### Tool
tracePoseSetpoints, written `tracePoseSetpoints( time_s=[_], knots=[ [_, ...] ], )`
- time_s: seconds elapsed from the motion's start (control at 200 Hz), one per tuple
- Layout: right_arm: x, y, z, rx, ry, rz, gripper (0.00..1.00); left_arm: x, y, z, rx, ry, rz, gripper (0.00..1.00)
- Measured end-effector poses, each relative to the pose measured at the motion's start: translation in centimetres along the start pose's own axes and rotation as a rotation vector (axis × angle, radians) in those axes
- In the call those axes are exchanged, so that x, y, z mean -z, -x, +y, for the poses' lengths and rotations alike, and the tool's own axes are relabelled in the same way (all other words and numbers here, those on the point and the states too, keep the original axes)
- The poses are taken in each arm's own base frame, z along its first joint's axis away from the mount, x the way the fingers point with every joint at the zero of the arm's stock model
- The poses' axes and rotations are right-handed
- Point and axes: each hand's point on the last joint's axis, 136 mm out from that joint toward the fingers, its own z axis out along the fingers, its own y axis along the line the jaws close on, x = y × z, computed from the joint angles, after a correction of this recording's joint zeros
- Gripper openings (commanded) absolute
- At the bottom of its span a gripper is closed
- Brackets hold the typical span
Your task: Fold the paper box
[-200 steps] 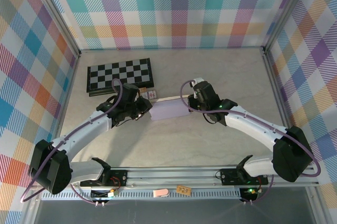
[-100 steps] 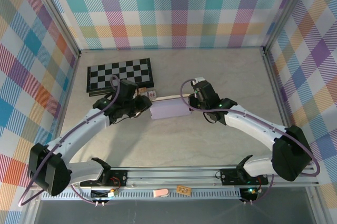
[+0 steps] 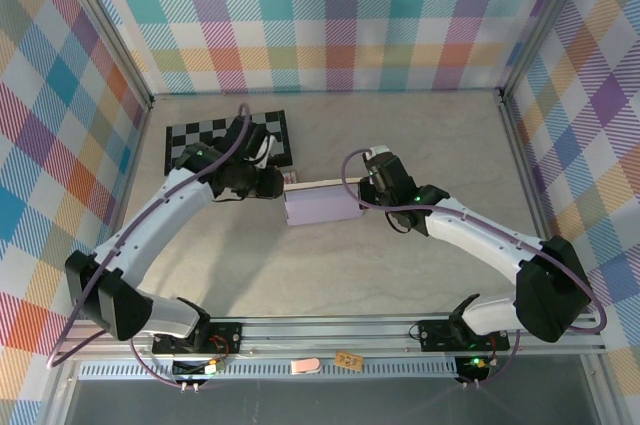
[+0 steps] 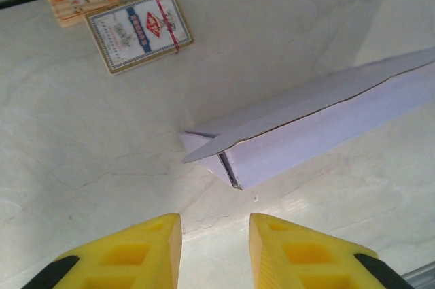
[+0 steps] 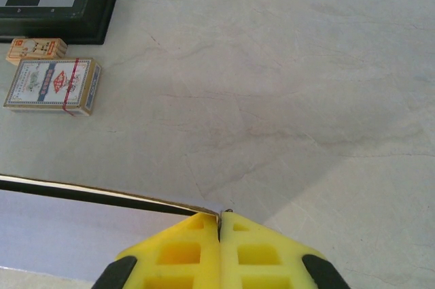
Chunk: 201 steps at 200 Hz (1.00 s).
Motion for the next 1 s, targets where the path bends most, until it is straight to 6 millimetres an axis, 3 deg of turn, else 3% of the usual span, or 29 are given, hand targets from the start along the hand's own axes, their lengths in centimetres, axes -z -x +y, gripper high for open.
tracePoseSetpoints(
  time_s=[0.315,0.705,0.86,1.005],
  knots=[
    [0.0,0.0,-0.1,0.0,-0.004,0.0,0.0,-3.0,-0.3,-0.4,-0.232,0.005,0.073,0.32],
    [0.0,0.0,-0.2,0.0,-0.01,0.0,0.0,-4.2,0.5,-0.5,-0.272,0.018,0.075,0.24],
    [0.0,0.0,-0.3,0.001,-0.016,0.0,0.0,-3.9,1.2,-0.1,-0.273,0.053,0.054,0.32],
    [0.0,-0.1,-0.4,0.001,-0.02,0.001,0.0,-3.1,2.5,0.1,-0.265,0.085,0.01,0.47]
  ],
)
